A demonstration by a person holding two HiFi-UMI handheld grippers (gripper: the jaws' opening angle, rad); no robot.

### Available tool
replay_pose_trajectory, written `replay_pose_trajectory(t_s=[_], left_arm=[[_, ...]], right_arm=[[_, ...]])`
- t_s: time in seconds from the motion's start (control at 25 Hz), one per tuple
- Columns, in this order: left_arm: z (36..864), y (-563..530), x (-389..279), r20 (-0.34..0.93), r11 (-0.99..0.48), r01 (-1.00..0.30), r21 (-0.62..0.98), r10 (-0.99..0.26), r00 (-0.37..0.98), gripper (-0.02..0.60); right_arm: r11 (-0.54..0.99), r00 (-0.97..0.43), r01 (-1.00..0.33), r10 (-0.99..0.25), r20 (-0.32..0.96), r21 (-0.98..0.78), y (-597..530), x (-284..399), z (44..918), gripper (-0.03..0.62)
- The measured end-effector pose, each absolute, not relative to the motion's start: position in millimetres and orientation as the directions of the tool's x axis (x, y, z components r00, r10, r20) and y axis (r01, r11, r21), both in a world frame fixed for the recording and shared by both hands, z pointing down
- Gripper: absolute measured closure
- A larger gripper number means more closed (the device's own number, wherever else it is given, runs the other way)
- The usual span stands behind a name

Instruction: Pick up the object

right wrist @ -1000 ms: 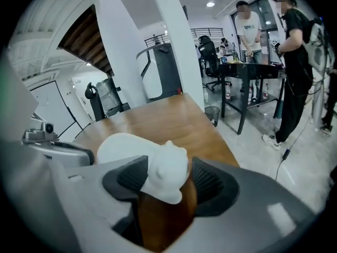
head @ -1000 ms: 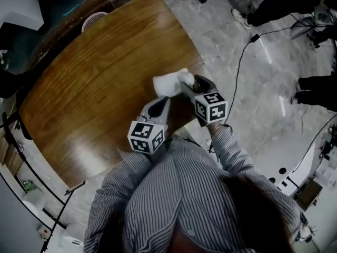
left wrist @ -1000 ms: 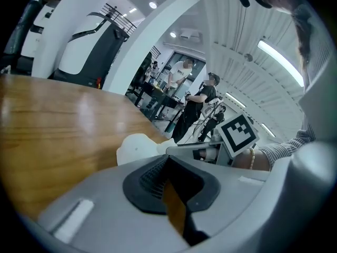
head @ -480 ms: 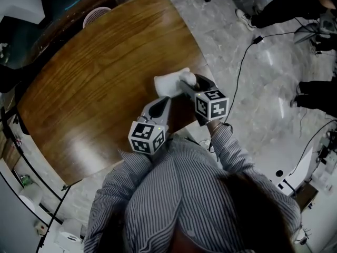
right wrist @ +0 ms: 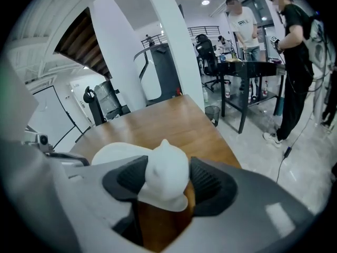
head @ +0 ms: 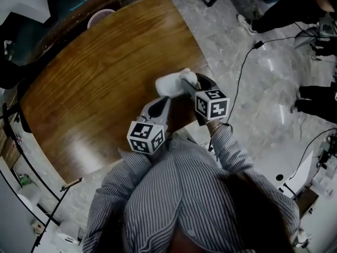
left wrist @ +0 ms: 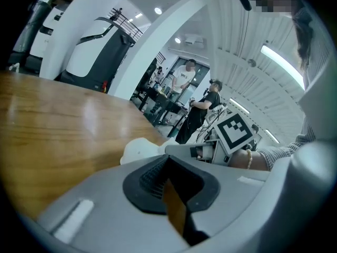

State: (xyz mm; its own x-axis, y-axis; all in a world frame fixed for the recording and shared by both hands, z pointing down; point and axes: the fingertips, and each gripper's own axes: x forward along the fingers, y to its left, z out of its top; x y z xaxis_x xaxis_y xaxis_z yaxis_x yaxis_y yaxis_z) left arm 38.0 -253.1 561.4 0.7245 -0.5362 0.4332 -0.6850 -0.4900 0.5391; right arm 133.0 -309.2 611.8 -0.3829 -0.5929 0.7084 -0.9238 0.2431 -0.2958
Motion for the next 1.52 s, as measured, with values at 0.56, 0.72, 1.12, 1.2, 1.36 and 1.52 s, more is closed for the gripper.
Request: replay_pose_trajectory(t_s=[0.56, 0.72, 1.12, 1.2, 1.36, 1.52], left_arm=[[450.4, -280.0, 10.9, 0.210, -0.584, -0.705, 0.403, -0.690, 0.692, 0.584], [432.3, -279.4, -5.1, 0.176, -0.571, -0.736, 0.364, -0.734, 0.656, 0.584], [420.1, -277.2, -26.7, 0.160, -0.526, -0.782, 0.334, -0.786, 0.597, 0.584], [421.8, -276.1, -26.3, 0.170, -0.523, -0.785, 0.333, -0.785, 0.595, 0.584], [421.6, -273.6, -24.1, 0.175, -0.532, -0.785, 0.319, -0.781, 0.600, 0.584], [425.8, -272.4, -25.9, 0.191, -0.529, -0.786, 0.321, -0.776, 0.601, 0.584]], right_arm=[[0.340, -0.329, -0.937, -0.793, 0.512, -0.076, -315.5, 134.5, 495.7, 0.342], [0.347, -0.329, -0.937, -0.842, 0.427, -0.039, -304.5, 132.3, 459.4, 0.344], [0.440, -0.377, -0.894, -0.843, 0.384, 0.089, -272.2, 110.3, 430.3, 0.345], [0.450, -0.384, -0.887, -0.841, 0.380, 0.100, -271.1, 106.4, 430.1, 0.345], [0.456, -0.393, -0.884, -0.843, 0.367, 0.101, -270.8, 102.6, 429.1, 0.345], [0.456, -0.394, -0.885, -0.843, 0.365, 0.096, -269.2, 100.3, 429.1, 0.345]])
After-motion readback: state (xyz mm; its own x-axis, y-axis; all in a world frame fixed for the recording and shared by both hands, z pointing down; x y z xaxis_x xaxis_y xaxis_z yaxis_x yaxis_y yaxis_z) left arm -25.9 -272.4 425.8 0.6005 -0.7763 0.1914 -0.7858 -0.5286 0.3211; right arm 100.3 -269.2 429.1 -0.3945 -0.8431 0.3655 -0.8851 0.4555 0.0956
